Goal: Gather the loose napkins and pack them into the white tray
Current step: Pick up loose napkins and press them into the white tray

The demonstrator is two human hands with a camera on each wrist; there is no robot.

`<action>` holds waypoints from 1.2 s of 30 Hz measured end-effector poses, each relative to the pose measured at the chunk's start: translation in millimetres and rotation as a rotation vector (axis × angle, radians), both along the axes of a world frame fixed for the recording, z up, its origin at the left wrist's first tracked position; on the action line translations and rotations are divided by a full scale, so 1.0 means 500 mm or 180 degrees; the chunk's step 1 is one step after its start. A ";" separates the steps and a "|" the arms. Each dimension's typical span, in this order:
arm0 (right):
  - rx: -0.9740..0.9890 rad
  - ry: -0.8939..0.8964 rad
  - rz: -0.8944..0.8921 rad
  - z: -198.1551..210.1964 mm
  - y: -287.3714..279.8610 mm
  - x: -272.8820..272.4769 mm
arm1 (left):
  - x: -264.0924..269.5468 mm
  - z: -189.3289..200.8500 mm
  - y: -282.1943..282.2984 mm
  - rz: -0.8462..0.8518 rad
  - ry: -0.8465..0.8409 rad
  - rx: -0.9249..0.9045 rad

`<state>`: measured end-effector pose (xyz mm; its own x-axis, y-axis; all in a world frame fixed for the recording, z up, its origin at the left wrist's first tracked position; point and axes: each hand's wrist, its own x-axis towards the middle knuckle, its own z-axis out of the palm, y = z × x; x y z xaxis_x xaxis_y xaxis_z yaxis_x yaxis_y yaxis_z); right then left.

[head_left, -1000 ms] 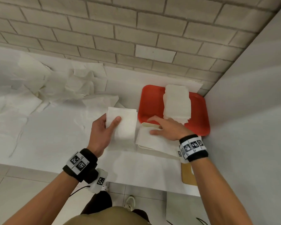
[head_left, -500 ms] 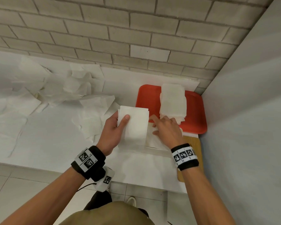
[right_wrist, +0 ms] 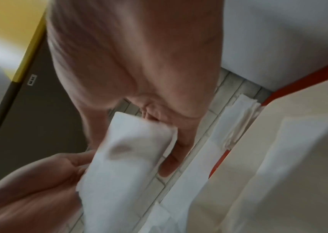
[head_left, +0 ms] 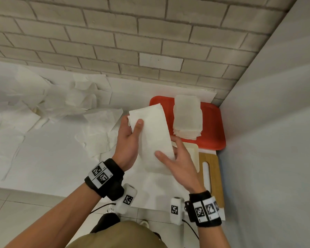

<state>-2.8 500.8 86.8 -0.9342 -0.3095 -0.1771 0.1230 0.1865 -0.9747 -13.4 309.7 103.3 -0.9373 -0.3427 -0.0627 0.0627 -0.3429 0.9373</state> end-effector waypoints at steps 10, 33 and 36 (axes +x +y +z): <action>0.1658 0.0417 -0.1752 -0.095 0.114 -0.048 | -0.009 -0.127 -0.018 -0.0642 -0.0442 -0.2856; 0.0996 0.0178 -0.0313 -0.175 -0.501 -0.249 | 0.059 -0.318 -0.468 -0.1288 -0.1166 -0.4917; 0.1217 0.0042 -0.0537 -0.235 -0.532 -0.321 | 0.053 -0.305 -0.499 -0.1118 -0.0984 -0.4573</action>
<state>-163.1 234.9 -30.8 -0.9692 -0.0662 -0.2374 0.1709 0.5136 -0.8408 13.1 60.1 -49.4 -0.9953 -0.0502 -0.0833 -0.0819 0.8945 0.4395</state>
